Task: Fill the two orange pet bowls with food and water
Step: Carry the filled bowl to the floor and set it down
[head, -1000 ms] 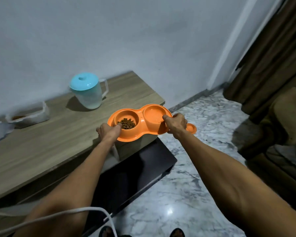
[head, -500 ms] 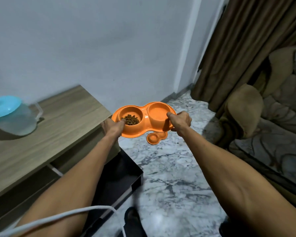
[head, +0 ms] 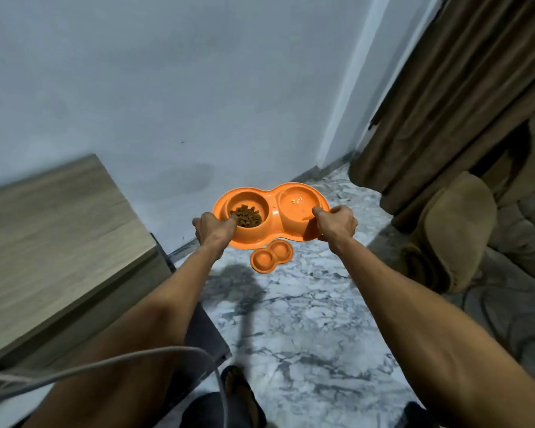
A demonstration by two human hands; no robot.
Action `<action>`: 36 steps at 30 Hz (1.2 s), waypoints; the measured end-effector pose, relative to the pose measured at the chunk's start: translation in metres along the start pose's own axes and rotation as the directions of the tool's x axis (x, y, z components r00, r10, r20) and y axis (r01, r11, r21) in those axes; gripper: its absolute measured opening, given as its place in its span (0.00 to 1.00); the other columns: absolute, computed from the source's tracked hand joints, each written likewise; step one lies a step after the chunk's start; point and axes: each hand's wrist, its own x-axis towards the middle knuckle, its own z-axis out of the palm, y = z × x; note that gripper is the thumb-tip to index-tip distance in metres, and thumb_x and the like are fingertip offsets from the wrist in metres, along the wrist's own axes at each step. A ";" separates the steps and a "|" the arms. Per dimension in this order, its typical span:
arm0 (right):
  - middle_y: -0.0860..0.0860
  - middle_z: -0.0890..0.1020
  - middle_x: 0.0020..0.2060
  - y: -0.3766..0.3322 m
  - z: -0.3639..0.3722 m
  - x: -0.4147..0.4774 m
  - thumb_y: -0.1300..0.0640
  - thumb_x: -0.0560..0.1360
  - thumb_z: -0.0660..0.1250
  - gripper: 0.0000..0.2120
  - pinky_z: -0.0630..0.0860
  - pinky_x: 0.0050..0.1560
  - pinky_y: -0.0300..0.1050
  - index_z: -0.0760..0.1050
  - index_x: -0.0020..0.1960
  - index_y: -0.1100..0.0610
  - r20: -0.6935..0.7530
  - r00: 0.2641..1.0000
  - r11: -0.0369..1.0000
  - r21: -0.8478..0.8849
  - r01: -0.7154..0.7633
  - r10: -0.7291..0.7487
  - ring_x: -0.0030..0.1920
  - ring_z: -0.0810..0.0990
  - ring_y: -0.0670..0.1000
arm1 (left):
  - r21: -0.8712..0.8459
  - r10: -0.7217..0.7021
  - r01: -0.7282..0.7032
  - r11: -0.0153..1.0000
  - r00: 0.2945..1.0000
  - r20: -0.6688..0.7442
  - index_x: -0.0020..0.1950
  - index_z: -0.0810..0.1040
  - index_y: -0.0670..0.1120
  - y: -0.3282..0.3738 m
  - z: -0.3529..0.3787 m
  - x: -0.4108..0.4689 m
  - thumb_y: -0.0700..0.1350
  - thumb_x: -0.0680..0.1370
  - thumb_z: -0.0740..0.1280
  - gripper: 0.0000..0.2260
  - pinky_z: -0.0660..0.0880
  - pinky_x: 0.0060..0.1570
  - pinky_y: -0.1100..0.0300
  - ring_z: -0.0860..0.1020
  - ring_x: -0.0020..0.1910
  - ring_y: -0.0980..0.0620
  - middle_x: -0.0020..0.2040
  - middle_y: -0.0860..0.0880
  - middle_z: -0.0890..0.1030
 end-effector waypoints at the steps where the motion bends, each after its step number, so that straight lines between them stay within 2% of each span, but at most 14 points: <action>1: 0.58 0.77 0.53 -0.003 0.009 0.013 0.44 0.63 0.73 0.27 0.83 0.45 0.61 0.73 0.56 0.59 0.014 1.000 1.000 0.005 -0.009 0.009 0.50 0.79 0.62 | -0.001 -0.007 0.007 1.000 1.000 -0.007 0.52 0.78 0.35 0.005 0.005 0.010 0.54 0.70 0.71 0.23 0.79 0.48 0.45 0.79 0.49 0.35 0.58 0.36 0.75; 5: 0.58 0.75 0.56 -0.007 0.044 0.061 0.45 0.64 0.73 0.31 0.81 0.51 0.62 0.72 0.63 0.59 0.063 0.998 1.000 0.004 -0.024 0.024 0.56 0.78 0.62 | 0.033 -0.040 0.041 0.999 0.998 -0.047 0.58 0.76 0.36 0.013 0.028 0.048 0.53 0.73 0.70 0.23 0.78 0.53 0.48 0.78 0.54 0.36 0.60 0.39 0.72; 9: 0.60 0.75 0.60 0.004 0.094 0.109 0.44 0.62 0.72 0.33 0.80 0.53 0.62 0.71 0.63 0.57 0.137 0.990 1.000 -0.002 -0.021 0.021 0.60 0.76 0.63 | 0.021 -0.094 0.097 0.995 0.990 -0.102 0.61 0.76 0.37 0.002 0.055 0.091 0.52 0.75 0.70 0.23 0.74 0.56 0.50 0.76 0.59 0.37 0.62 0.38 0.72; 11: 0.59 0.76 0.56 0.013 0.122 0.134 0.44 0.63 0.71 0.32 0.79 0.55 0.62 0.70 0.63 0.57 0.178 0.984 1.000 -0.027 -0.001 0.005 0.61 0.76 0.62 | 0.028 -0.092 0.097 0.995 0.984 -0.150 0.56 0.78 0.36 -0.014 0.072 0.116 0.52 0.74 0.70 0.21 0.75 0.51 0.51 0.78 0.55 0.37 0.57 0.37 0.77; 13: 0.58 0.78 0.52 0.025 0.149 0.155 0.48 0.66 0.73 0.31 0.77 0.58 0.60 0.69 0.65 0.57 0.211 0.977 0.999 -0.048 0.016 -0.006 0.61 0.76 0.61 | 0.082 -0.114 0.128 0.988 0.981 -0.160 0.43 0.78 0.40 -0.032 0.089 0.136 0.51 0.75 0.69 0.13 0.67 0.39 0.56 0.78 0.46 0.43 0.45 0.41 0.79; 14: 0.58 0.79 0.52 0.035 0.165 0.167 0.49 0.67 0.73 0.30 0.76 0.59 0.58 0.69 0.65 0.58 0.231 0.973 0.998 -0.054 0.022 -0.009 0.61 0.76 0.61 | 0.083 -0.142 0.157 0.984 0.977 -0.162 0.38 0.76 0.43 -0.044 0.099 0.147 0.49 0.75 0.68 0.11 0.63 0.38 0.58 0.76 0.43 0.45 0.40 0.42 0.78; 15: 0.58 0.80 0.52 0.046 0.181 0.178 0.50 0.67 0.73 0.30 0.76 0.59 0.56 0.69 0.66 0.58 0.253 0.967 0.998 -0.060 0.027 -0.011 0.62 0.75 0.60 | 0.064 -0.166 0.179 0.982 0.971 -0.172 0.37 0.76 0.42 -0.057 0.110 0.157 0.48 0.74 0.69 0.10 0.61 0.37 0.60 0.76 0.42 0.45 0.39 0.41 0.78; 18: 0.59 0.80 0.54 0.091 0.230 0.214 0.51 0.68 0.73 0.30 0.72 0.60 0.54 0.69 0.66 0.58 0.332 0.943 0.994 -0.100 0.044 -0.008 0.64 0.73 0.59 | -0.022 -0.277 0.281 0.959 0.923 -0.267 0.46 0.81 0.35 -0.112 0.151 0.193 0.48 0.69 0.69 0.16 0.67 0.36 0.58 0.82 0.44 0.40 0.42 0.38 0.82; 20: 0.59 0.79 0.57 0.130 0.268 0.236 0.50 0.66 0.74 0.32 0.72 0.61 0.54 0.69 0.66 0.58 0.379 0.925 0.990 -0.135 0.045 0.009 0.63 0.73 0.60 | -0.065 -0.341 0.338 0.939 0.886 -0.314 0.44 0.79 0.35 -0.154 0.185 0.213 0.47 0.69 0.69 0.14 0.70 0.37 0.56 0.81 0.42 0.40 0.41 0.39 0.81; 23: 0.58 0.80 0.55 0.189 0.317 0.260 0.45 0.61 0.74 0.34 0.75 0.59 0.55 0.71 0.64 0.56 0.409 0.912 0.985 -0.166 0.047 0.025 0.59 0.78 0.61 | -0.054 -0.367 0.375 0.925 0.853 -0.371 0.39 0.77 0.40 -0.209 0.222 0.234 0.43 0.72 0.70 0.07 0.74 0.41 0.53 0.76 0.37 0.46 0.37 0.44 0.78; 25: 0.58 0.80 0.55 0.235 0.352 0.275 0.47 0.64 0.75 0.33 0.75 0.60 0.56 0.71 0.65 0.56 0.432 0.901 0.982 -0.181 0.054 0.030 0.59 0.78 0.61 | -0.024 -0.364 0.390 0.921 0.835 -0.413 0.39 0.77 0.42 -0.257 0.248 0.255 0.44 0.72 0.70 0.06 0.77 0.47 0.50 0.79 0.40 0.43 0.38 0.43 0.80; 28: 0.58 0.79 0.56 0.303 0.401 0.295 0.49 0.66 0.74 0.32 0.74 0.60 0.59 0.70 0.67 0.57 0.438 0.898 0.975 -0.214 0.051 0.049 0.60 0.77 0.61 | -0.015 -0.423 0.464 0.886 0.794 -0.437 0.44 0.79 0.39 -0.332 0.287 0.289 0.49 0.72 0.70 0.12 0.77 0.50 0.47 0.80 0.48 0.37 0.45 0.36 0.82; 32: 0.59 0.80 0.55 0.383 0.457 0.314 0.49 0.66 0.74 0.31 0.74 0.61 0.58 0.71 0.65 0.57 0.432 0.900 0.971 -0.233 0.056 0.051 0.59 0.77 0.61 | -0.061 -0.485 0.511 0.858 0.763 -0.428 0.47 0.79 0.40 -0.418 0.332 0.326 0.52 0.73 0.70 0.15 0.77 0.52 0.48 0.79 0.53 0.38 0.47 0.37 0.82; 36: 0.59 0.81 0.52 0.451 0.501 0.325 0.47 0.62 0.74 0.31 0.77 0.56 0.58 0.73 0.61 0.58 0.423 0.904 0.966 -0.252 0.052 0.061 0.55 0.79 0.62 | -0.071 -0.518 0.538 0.840 0.756 -0.400 0.49 0.80 0.40 -0.487 0.366 0.354 0.52 0.72 0.69 0.16 0.79 0.52 0.48 0.80 0.53 0.38 0.49 0.38 0.82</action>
